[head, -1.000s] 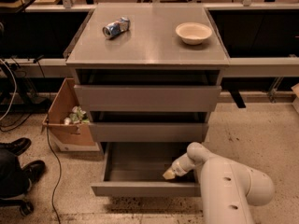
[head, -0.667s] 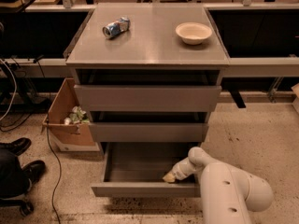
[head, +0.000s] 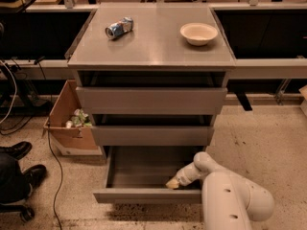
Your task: Open bottom drawer
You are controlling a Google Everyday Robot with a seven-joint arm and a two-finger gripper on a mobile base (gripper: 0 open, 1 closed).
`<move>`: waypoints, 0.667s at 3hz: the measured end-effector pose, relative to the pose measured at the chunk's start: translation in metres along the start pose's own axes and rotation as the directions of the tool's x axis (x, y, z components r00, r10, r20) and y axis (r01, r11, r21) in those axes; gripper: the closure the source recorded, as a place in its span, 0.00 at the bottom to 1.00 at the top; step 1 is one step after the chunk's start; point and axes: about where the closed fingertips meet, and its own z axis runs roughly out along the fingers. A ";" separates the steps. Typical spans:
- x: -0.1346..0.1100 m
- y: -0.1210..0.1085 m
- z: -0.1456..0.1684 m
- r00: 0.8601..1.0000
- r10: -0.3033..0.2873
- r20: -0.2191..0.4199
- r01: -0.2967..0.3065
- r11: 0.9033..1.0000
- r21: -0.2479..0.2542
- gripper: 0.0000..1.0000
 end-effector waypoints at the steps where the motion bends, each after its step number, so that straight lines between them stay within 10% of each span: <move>1: -0.001 0.005 0.009 1.000 0.002 0.007 -0.001 0.999 -0.044 1.00; 2: 0.005 0.029 0.037 1.000 -0.009 0.012 0.011 0.984 -0.177 1.00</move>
Offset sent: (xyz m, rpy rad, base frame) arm -0.0432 0.0681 -0.0497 0.3115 0.2226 0.2189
